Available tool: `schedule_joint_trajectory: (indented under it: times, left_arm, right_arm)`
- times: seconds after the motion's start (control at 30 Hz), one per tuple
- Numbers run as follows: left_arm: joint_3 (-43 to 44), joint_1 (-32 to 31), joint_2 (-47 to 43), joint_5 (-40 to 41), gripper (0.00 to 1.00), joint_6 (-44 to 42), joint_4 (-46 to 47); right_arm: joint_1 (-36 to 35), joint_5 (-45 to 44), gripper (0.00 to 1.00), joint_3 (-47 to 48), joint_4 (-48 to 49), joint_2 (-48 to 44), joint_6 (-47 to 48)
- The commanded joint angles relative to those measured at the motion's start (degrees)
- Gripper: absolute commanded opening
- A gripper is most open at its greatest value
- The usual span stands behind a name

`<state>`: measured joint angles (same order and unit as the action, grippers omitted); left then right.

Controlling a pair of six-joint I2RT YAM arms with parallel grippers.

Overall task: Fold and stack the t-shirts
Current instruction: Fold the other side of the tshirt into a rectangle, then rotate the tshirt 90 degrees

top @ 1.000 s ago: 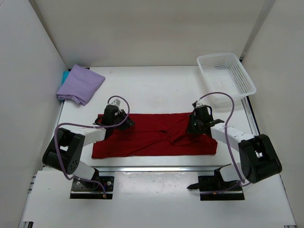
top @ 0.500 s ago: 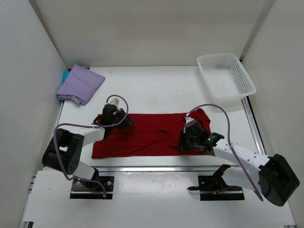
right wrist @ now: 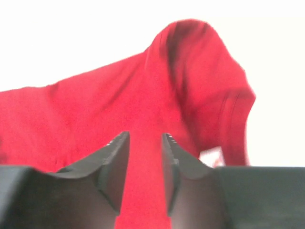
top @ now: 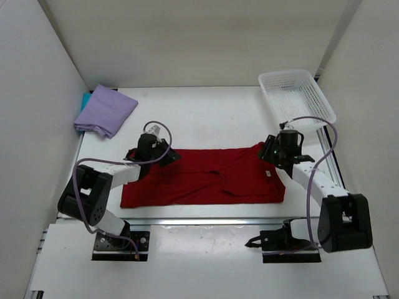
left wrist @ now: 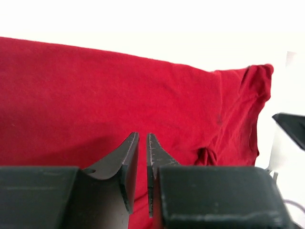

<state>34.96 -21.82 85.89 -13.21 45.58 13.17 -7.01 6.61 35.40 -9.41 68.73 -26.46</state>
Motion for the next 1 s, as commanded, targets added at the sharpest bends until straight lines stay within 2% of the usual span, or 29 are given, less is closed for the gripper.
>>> schedule_joint_trajectory:
  times: [0.0,0.13,0.3,0.5,0.53,0.57,0.63,0.9,0.97]
  left_arm:
    - [1.60,2.57,0.86,-1.11,0.23,1.00,2.38]
    - [1.69,6.08,3.14,-3.13,0.24,2.67,3.53]
    - [2.31,9.87,5.51,-4.89,0.23,3.81,4.85]
    - [0.90,13.82,7.72,-7.17,0.23,5.66,7.57]
    - [1.07,14.35,8.24,-6.74,0.23,5.83,7.40]
    - [0.55,15.14,8.16,-6.83,0.23,5.83,7.31]
    - [0.11,16.02,8.07,-7.26,0.23,6.62,8.54]
    - [-4.11,21.73,10.26,-9.28,0.21,9.96,11.87]
    - [-5.86,24.54,10.88,-9.90,0.20,11.80,13.63]
  right_arm:
    - [1.39,0.35,0.33,4.50,9.05,3.68,3.25]
    - [0.68,-4.40,0.34,8.80,9.50,10.18,4.31]
    - [0.94,-4.23,0.26,11.27,9.50,14.94,5.54]
    - [1.82,-3.71,0.25,13.90,7.56,19.51,5.72]
    - [1.99,-3.62,0.20,13.74,7.13,19.34,5.54]
    - [2.26,-3.80,0.09,13.82,7.82,19.51,5.45]
    - [2.69,-3.97,0.01,13.39,7.47,20.21,4.84]
    - [6.38,-10.91,0.00,9.43,8.88,19.78,1.41]
    - [6.92,-11.79,0.00,8.81,11.86,20.30,0.45]
